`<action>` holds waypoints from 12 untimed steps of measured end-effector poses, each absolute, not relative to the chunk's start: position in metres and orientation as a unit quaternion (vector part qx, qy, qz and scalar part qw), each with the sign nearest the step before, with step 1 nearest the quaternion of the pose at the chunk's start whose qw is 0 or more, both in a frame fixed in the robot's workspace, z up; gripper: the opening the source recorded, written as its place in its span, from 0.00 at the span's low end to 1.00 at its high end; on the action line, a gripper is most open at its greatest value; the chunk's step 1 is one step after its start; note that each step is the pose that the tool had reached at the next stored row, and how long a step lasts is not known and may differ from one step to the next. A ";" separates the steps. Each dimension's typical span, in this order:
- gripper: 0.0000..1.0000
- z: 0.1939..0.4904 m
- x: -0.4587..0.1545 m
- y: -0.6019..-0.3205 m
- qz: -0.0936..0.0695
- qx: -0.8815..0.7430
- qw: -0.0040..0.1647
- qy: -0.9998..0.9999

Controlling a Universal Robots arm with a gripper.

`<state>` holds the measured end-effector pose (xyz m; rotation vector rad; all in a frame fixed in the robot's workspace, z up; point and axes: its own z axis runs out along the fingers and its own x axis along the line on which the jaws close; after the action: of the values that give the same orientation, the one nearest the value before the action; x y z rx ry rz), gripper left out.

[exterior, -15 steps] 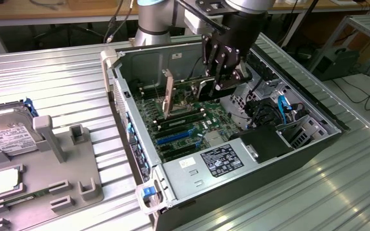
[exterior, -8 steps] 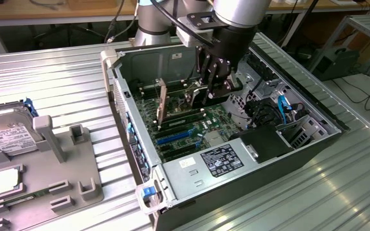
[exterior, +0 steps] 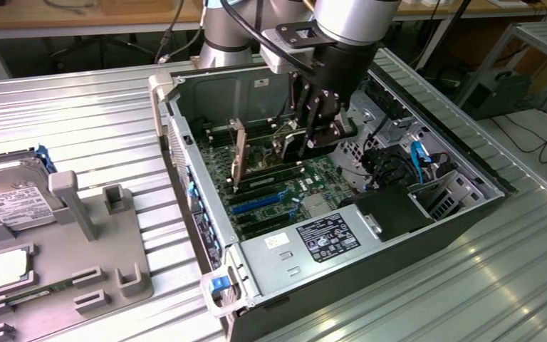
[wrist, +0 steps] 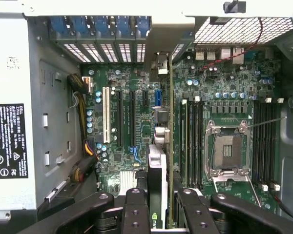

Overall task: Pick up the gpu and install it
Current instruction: 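Insert the gpu into the slot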

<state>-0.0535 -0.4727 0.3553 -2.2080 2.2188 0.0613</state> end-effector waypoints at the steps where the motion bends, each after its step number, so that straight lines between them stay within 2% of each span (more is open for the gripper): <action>1: 0.28 0.355 -0.053 -0.473 0.020 -0.705 0.005 0.709; 12: 0.28 0.347 -0.054 -0.473 0.020 -0.705 0.005 0.709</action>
<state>-0.0535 -0.4727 0.3468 -2.2081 2.2189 0.0613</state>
